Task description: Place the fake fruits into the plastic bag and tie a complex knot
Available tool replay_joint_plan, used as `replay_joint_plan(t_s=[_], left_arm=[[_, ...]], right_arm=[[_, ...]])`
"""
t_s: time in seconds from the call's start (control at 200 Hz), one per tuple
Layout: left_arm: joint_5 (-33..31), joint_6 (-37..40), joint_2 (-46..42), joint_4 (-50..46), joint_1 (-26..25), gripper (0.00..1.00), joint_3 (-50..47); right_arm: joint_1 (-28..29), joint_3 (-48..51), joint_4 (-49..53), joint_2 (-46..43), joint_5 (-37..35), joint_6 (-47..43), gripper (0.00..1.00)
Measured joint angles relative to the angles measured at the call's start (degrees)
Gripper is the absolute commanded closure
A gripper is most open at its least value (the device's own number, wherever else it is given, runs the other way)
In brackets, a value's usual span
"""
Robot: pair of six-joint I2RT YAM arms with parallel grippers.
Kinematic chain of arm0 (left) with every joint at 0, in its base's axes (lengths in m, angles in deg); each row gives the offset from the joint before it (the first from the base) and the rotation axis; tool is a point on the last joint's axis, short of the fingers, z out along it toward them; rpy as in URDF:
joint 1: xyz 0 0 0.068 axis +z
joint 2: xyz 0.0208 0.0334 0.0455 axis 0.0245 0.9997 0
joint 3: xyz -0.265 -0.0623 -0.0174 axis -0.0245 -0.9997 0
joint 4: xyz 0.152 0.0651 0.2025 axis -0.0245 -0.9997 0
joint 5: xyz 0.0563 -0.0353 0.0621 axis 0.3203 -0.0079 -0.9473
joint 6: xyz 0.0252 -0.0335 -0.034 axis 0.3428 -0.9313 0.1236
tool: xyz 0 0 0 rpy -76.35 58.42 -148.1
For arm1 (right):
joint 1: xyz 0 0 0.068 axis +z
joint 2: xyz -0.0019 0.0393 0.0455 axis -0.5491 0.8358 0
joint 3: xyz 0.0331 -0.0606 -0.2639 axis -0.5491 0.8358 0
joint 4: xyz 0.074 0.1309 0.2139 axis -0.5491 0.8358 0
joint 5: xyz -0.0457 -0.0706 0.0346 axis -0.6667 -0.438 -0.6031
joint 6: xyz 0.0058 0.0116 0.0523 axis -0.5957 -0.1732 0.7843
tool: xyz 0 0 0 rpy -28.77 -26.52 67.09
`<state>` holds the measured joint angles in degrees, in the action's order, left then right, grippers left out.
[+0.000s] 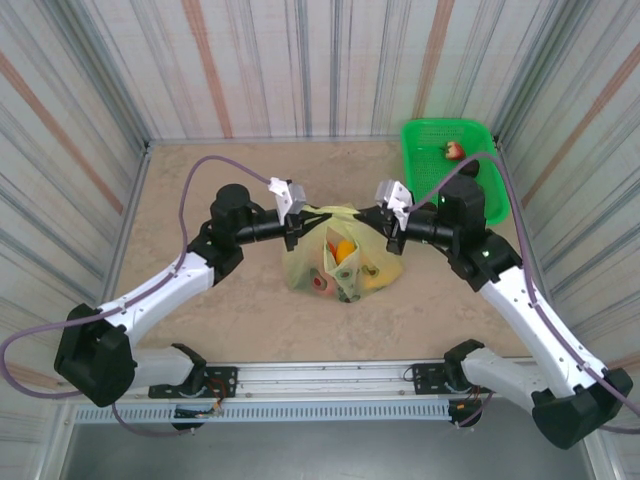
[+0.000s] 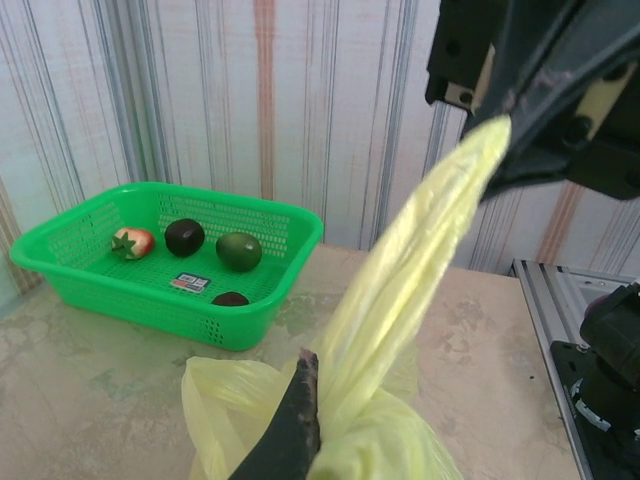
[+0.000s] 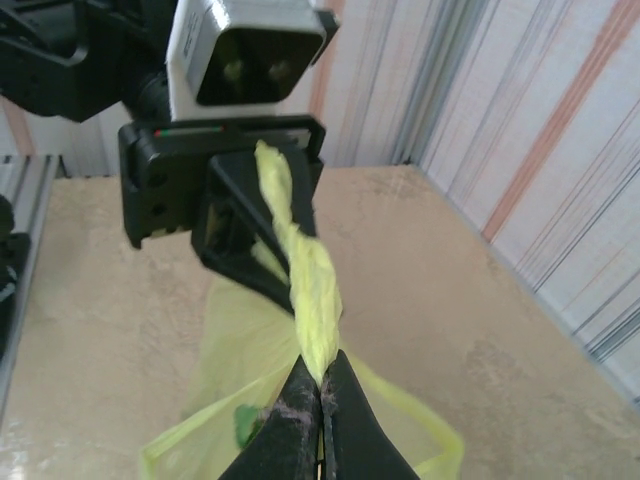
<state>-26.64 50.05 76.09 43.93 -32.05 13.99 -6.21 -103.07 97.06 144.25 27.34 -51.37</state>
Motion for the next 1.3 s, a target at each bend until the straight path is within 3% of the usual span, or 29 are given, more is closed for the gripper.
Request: replay_joint_plan(t_s=[0.24, 0.426, 0.942, 1.107, 1.302], left_arm=[[0.85, -0.2, 0.0, -0.46, -0.33, 1.0, -0.15], [0.17, -0.76, 0.0, -0.72, -0.04, 1.0, -1.07], [-3.06, -1.7, 0.0, -3.5, 1.03, 1.0, -1.99], [-3.04, -1.64, 0.0, -4.02, 1.16, 0.88, -1.99], [-3.3, -0.22, -0.02, -7.85, 0.92, 0.85, 0.39]], right_arm=[[6.93, 7.23, -5.92, -3.52, -0.55, 3.15, 1.0], [10.51, 9.9, -9.27, -0.96, -3.67, 3.19, 1.0], [11.39, 9.73, -15.65, 14.51, -11.19, 0.37, 1.0], [11.58, 9.2, -15.63, 15.43, -13.6, -0.5, 1.0], [11.41, 9.2, -15.04, 15.43, -13.97, -0.48, 1.0]])
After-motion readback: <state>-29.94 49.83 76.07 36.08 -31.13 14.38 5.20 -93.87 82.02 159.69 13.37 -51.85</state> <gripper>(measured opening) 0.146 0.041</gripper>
